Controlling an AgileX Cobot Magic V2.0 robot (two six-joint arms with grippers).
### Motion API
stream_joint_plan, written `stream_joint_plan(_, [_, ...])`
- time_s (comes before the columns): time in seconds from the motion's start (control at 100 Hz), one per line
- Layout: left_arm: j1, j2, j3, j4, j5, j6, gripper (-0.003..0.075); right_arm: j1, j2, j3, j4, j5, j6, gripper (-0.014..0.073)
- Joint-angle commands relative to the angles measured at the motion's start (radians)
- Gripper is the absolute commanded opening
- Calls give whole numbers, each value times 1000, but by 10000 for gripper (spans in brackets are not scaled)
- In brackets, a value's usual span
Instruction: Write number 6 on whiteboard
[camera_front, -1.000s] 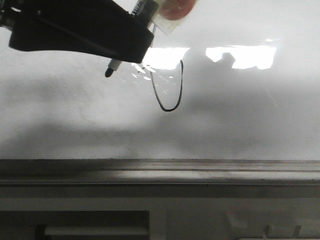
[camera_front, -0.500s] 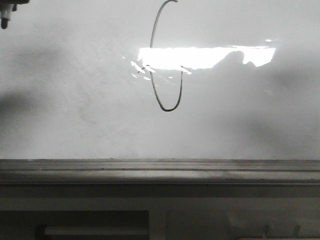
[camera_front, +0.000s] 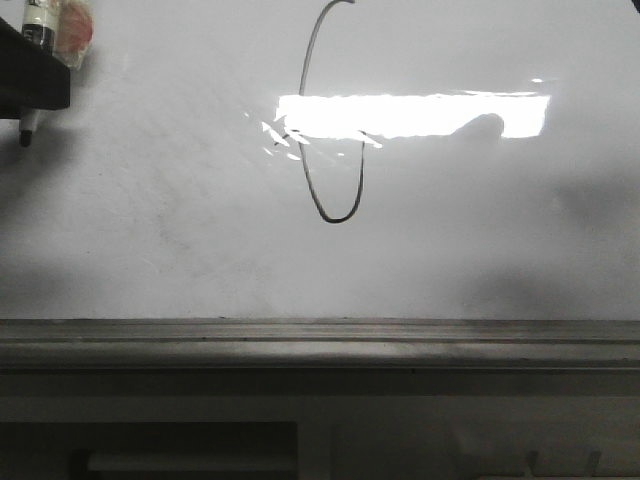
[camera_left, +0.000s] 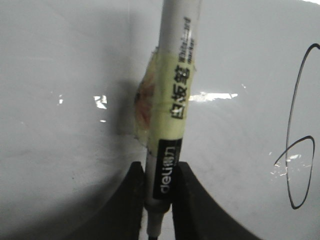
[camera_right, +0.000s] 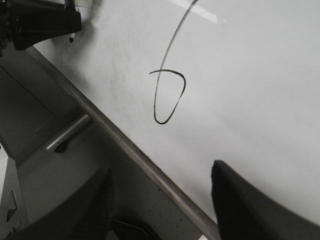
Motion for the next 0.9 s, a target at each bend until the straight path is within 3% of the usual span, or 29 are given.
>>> stream_joint_plan(0.0, [-4, -5, -38, 14, -24, -7, -20, -9, -10, -23, 43, -51, -7, 384])
stream_joint_plan(0.89, [-4, 41, -39, 25, -65, -7, -19, -9, -10, -23, 43, -52, -7, 384])
